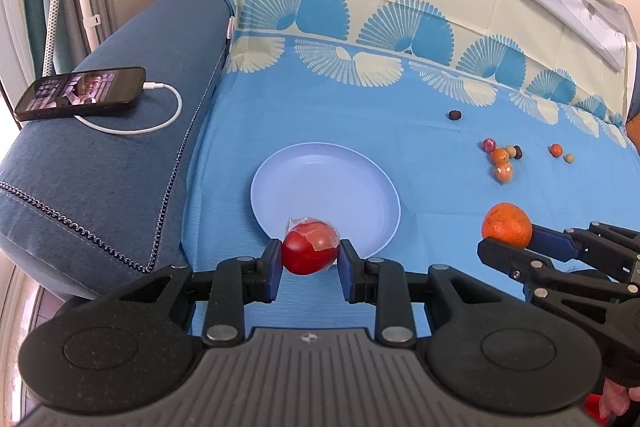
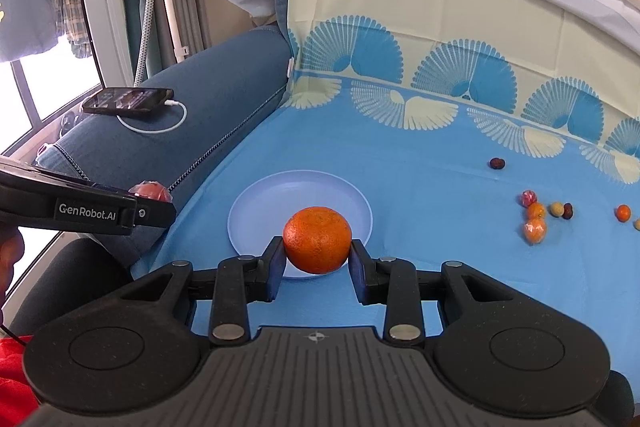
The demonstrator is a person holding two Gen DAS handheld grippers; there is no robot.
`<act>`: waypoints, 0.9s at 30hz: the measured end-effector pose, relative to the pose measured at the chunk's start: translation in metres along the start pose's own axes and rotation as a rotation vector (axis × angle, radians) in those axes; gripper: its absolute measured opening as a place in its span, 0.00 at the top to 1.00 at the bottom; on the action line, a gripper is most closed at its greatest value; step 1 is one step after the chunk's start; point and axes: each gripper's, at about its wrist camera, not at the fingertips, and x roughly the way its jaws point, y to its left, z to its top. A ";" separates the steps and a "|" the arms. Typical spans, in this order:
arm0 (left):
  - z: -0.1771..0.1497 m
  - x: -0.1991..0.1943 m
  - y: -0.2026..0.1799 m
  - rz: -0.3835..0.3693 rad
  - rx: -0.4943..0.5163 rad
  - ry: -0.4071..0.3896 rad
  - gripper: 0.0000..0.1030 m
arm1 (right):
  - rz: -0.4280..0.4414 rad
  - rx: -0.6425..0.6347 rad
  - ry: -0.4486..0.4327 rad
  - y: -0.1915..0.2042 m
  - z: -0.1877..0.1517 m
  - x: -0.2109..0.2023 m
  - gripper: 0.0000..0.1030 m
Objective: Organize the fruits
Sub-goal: 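Carry the tomato in the left tool over the plate while the right tool carries the mandarin there, then open the left tool to drop the tomato on the plate while the right tool releases the mandarin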
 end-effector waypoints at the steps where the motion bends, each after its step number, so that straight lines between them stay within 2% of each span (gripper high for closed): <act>1: 0.001 0.002 -0.001 -0.002 0.000 0.003 0.69 | 0.000 0.000 0.004 0.000 -0.001 0.001 0.65; 6: 0.007 0.015 -0.002 -0.013 0.005 0.017 0.69 | -0.010 0.005 0.028 -0.001 -0.001 0.012 0.65; 11: 0.021 0.042 -0.002 0.009 0.022 0.069 0.69 | -0.026 -0.002 0.066 -0.001 0.000 0.033 0.65; 20: 0.054 0.108 0.012 0.040 0.026 0.159 0.69 | -0.047 0.004 0.151 -0.010 0.009 0.099 0.65; 27: 0.064 0.158 0.015 0.058 0.052 0.227 0.69 | -0.038 0.016 0.216 -0.017 0.014 0.155 0.65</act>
